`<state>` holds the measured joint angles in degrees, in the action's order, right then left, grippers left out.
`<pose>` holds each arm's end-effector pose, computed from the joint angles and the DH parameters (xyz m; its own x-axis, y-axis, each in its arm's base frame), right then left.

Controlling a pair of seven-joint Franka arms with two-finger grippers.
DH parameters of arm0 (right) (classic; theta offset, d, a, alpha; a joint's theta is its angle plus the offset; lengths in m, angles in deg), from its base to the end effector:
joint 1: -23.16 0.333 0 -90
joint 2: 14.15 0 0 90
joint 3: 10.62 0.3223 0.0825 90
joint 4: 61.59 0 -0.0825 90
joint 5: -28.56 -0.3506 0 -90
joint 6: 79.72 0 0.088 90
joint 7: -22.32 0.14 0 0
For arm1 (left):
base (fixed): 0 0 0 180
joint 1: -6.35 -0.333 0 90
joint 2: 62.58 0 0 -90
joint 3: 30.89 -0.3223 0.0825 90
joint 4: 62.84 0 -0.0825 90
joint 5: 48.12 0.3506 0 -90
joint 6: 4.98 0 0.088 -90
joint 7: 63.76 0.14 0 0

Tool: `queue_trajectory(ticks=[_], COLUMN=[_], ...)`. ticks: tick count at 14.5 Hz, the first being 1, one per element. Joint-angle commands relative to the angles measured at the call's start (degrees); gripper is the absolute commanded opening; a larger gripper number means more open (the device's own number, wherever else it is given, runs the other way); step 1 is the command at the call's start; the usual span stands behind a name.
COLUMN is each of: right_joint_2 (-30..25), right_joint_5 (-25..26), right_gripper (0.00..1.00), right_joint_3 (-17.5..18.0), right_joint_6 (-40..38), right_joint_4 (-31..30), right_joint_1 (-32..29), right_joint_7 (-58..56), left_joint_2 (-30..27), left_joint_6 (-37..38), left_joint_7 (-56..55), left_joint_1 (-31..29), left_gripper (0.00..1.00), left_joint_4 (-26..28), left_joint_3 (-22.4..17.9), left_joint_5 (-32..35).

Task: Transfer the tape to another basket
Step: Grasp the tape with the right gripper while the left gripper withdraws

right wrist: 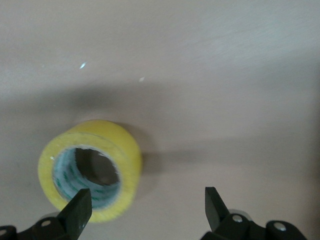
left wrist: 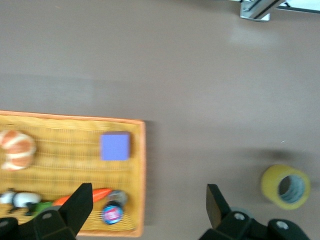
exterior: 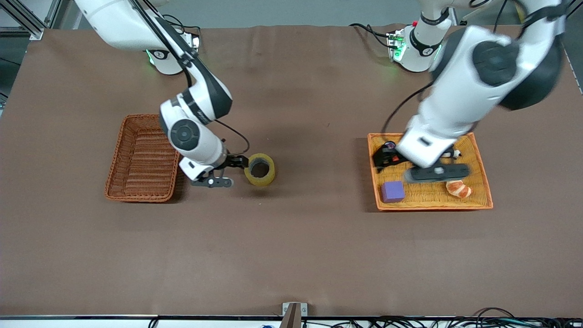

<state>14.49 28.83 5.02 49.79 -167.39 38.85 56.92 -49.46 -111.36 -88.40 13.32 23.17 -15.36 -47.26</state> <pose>0.5276 0.3102 0.2530 0.9888 -0.0765 -0.1285 -0.0853 -0.9943 -0.0642 0.5760 -0.2193 0.5307 0.9935 0.0497 0.1028 0.0397 -0.9944 0.0977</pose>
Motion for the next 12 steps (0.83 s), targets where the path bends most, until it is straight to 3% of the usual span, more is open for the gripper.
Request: queue_trajectory(ticks=[1, 3, 5, 8, 9, 10, 11, 12], right_joint_2=[2.56, 4.57, 5.99, 7.13, 7.14, 7.14, 7.31, 7.49], right_joint_5=[0.87, 0.87, 0.96, 4.28, 4.56, 4.56, 4.56, 4.56], right_gripper=[1.00, 1.00, 1.00, 0.84, 0.72, 0.53, 0.26, 0.07], right_joint_3=[0.36, 0.36, 0.36, 0.36, 0.36, 0.36, 0.36, 0.36], right_joint_6=[2.23, 5.38, 6.72, 7.33, 7.33, 7.33, 7.25, 6.90], right_joint_4=[0.33, 0.33, 0.33, -0.02, -0.11, -0.02, 0.06, 0.06], right_joint_1=[0.49, 1.18, 1.98, 2.94, 3.21, 3.21, 3.21, 3.04], right_joint_7=[2.76, 3.19, 3.11, 3.11, 3.11, 3.11, 3.11, 3.20], left_joint_2=[-7.40, -9.87, -11.27, -12.86, -13.47, -14.09, -15.05, -16.11], left_joint_6=[3.62, 9.06, 13.29, 14.10, 14.10, 14.10, 14.19, 14.10], left_joint_7=[8.79, 12.50, 12.69, 13.74, 15.05, 17.15, 18.74, 19.45], left_joint_1=[-5.46, -6.35, -5.83, -5.65, -5.65, -5.48, -4.87, -4.08], left_gripper=[1.00, 1.00, 0.99, 0.98, 0.98, 0.98, 0.98, 0.98], left_joint_4=[4.86, 5.22, 5.13, 5.40, 5.57, 6.09, 6.88, 8.37], left_joint_3=[0.47, -1.28, -5.76, -8.40, -8.85, -9.98, -11.04, -12.27], left_joint_5=[-2.43, -2.97, -2.97, -2.97, -2.97, -2.97, -2.97, -2.97])
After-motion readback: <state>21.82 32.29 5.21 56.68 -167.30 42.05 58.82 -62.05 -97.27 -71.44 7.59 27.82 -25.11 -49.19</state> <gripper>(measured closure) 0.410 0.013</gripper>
